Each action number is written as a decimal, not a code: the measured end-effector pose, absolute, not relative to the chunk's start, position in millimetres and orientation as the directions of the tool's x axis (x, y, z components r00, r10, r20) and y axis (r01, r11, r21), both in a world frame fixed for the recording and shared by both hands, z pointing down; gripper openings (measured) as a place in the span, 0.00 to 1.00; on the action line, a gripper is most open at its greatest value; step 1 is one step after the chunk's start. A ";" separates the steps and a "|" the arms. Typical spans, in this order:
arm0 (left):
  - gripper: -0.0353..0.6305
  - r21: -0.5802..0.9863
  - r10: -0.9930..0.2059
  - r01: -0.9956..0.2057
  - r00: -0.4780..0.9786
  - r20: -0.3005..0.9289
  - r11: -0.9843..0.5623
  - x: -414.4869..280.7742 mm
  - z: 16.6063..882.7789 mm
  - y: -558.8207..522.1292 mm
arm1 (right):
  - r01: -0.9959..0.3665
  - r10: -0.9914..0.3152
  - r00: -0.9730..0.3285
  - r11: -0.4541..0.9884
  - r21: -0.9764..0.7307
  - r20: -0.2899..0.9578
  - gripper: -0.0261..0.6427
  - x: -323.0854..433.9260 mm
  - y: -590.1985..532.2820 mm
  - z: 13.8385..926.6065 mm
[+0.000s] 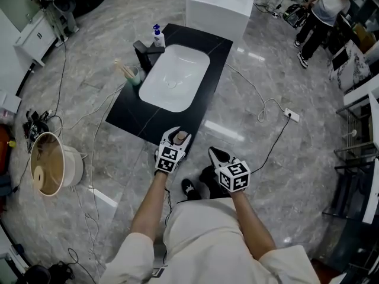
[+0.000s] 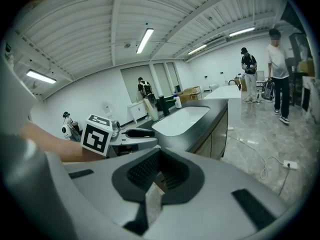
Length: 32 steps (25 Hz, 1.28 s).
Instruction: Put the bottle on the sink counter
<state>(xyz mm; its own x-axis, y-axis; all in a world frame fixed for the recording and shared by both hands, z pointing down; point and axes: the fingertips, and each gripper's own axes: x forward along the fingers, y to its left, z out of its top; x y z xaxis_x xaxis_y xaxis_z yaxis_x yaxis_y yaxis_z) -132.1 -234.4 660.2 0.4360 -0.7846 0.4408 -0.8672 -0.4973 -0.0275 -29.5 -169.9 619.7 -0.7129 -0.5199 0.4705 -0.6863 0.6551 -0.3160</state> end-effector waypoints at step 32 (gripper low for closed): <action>0.32 0.048 -0.908 -0.968 0.247 0.339 -0.246 -188.2 581.6 -158.6 | -0.647 -0.503 -0.750 0.695 -0.314 0.430 0.05 -78.5 -180.8 629.7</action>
<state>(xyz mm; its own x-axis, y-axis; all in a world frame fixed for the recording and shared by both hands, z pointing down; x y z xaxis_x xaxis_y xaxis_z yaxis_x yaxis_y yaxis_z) -188.2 -158.6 581.6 0.2472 -0.9076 0.3393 -0.9682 -0.2457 0.0481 -78.5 -180.8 629.7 -0.7495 -0.5032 0.4301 -0.6468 0.6949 -0.3142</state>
